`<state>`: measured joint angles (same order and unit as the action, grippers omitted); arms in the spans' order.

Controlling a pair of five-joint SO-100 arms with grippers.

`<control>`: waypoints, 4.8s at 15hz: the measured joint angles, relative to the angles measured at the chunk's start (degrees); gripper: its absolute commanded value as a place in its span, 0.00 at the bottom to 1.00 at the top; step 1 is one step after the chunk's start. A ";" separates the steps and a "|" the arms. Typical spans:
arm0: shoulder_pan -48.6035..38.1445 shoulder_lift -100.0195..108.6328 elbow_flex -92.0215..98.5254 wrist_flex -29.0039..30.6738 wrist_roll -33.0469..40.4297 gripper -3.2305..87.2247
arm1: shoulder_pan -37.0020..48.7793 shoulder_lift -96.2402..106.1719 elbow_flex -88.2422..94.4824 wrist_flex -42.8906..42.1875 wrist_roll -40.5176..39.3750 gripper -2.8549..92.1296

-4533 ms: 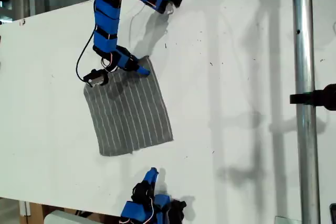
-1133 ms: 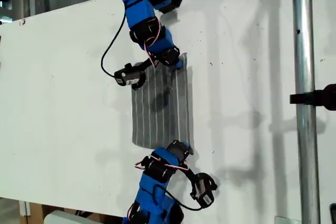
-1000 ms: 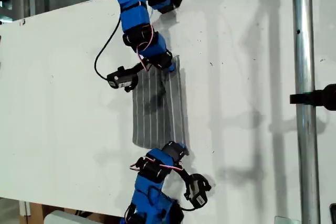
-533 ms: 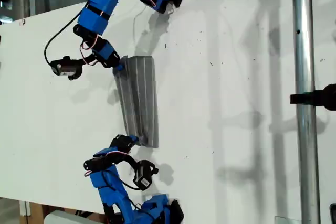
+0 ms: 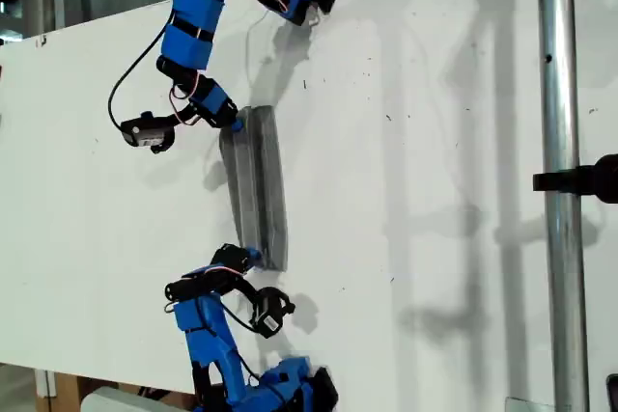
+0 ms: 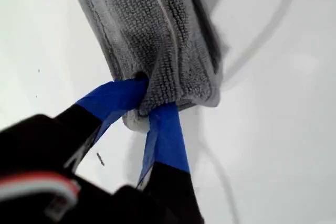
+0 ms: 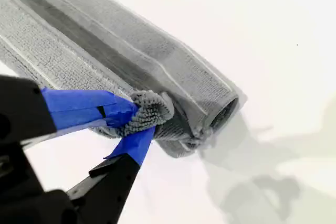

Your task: Grasp corners of a towel and fold twice.

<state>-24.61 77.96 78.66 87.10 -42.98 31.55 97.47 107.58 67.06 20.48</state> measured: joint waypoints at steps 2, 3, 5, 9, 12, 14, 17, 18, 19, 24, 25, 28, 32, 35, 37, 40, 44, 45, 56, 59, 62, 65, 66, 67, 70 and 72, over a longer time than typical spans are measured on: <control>2.37 -2.99 0.53 -2.37 -1.85 0.02 | -0.79 -2.02 4.13 -2.46 1.67 0.03; 2.99 -4.04 0.70 -3.25 -2.29 0.02 | -0.79 -3.87 5.01 -3.43 2.11 0.03; 3.16 -6.15 0.79 -3.34 -2.55 0.02 | -0.97 -7.47 5.54 -5.62 2.29 0.03; 3.16 -7.21 1.32 -2.64 -2.20 0.09 | -1.14 -14.85 3.25 -6.86 2.81 0.25; 2.90 -7.38 2.20 0.88 -4.92 0.25 | -0.62 -13.71 2.37 -3.69 5.01 0.39; 2.99 -0.09 2.29 7.29 -7.12 0.31 | 1.14 -5.10 2.64 3.08 5.98 0.39; 2.29 23.91 9.76 8.35 -9.93 0.32 | 4.57 10.02 3.16 15.03 9.84 0.42; 1.85 31.99 13.01 8.35 -9.76 0.31 | 5.01 15.56 5.89 15.38 12.83 0.43; 1.76 40.08 18.02 6.59 -10.37 0.30 | 5.54 22.41 10.63 15.47 15.82 0.44; 10.46 82.97 55.72 -14.24 -18.28 0.10 | 6.33 43.42 34.45 7.56 34.80 0.48; 12.04 93.16 64.86 -17.67 -21.18 0.10 | 3.96 42.01 35.95 3.34 37.44 0.48; 17.84 116.46 82.18 -19.25 -25.22 0.09 | 1.41 30.15 35.95 -7.38 42.80 0.49; 19.07 120.50 85.17 -17.93 -25.84 0.09 | -2.11 8.88 31.20 -21.27 48.69 0.47; 19.16 120.67 86.04 -17.93 -26.89 0.08 | -5.01 -1.05 24.26 -31.20 49.22 0.03; 19.16 120.67 86.04 -17.49 -26.98 0.08 | -5.54 -3.34 23.03 -39.20 49.04 0.03; 19.16 120.67 86.04 -17.40 -26.98 0.09 | -5.36 6.94 22.94 -25.93 47.46 0.03; 19.16 120.67 87.19 -18.37 -26.98 0.09 | -8.61 45.44 16.96 21.88 49.83 0.03; 19.16 120.67 87.28 -18.98 -26.98 0.09 | -10.46 50.01 13.89 30.23 51.33 0.03; 21.18 120.67 87.98 -20.39 -27.16 0.09 | -17.31 0.35 12.66 -23.73 51.24 0.27; 21.18 120.67 88.86 -20.57 -27.25 0.09 | -15.29 8.26 10.20 -22.41 47.11 0.16; 21.18 120.67 89.56 -20.65 -27.33 0.09 | -7.03 31.46 10.11 -13.62 42.63 0.15; 21.18 120.67 92.64 -22.50 -27.33 0.09 | -5.54 53.70 24.87 -2.11 45.26 0.03; 21.27 120.67 94.31 -23.47 -27.51 0.09 | -6.42 65.21 34.45 0.09 48.96 0.03; 21.27 120.67 95.89 -24.17 -27.60 0.09 | -8.09 77.87 42.71 5.89 53.88 0.03; 22.76 120.85 99.14 -25.22 -28.74 0.09 | -11.60 89.91 51.94 14.50 59.85 0.03; 22.76 120.85 99.67 -18.11 -37.18 0.07 | -12.04 90.09 58.10 14.50 66.71 0.15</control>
<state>-1.85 198.81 178.33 68.99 -80.16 19.51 187.56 165.67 81.56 87.19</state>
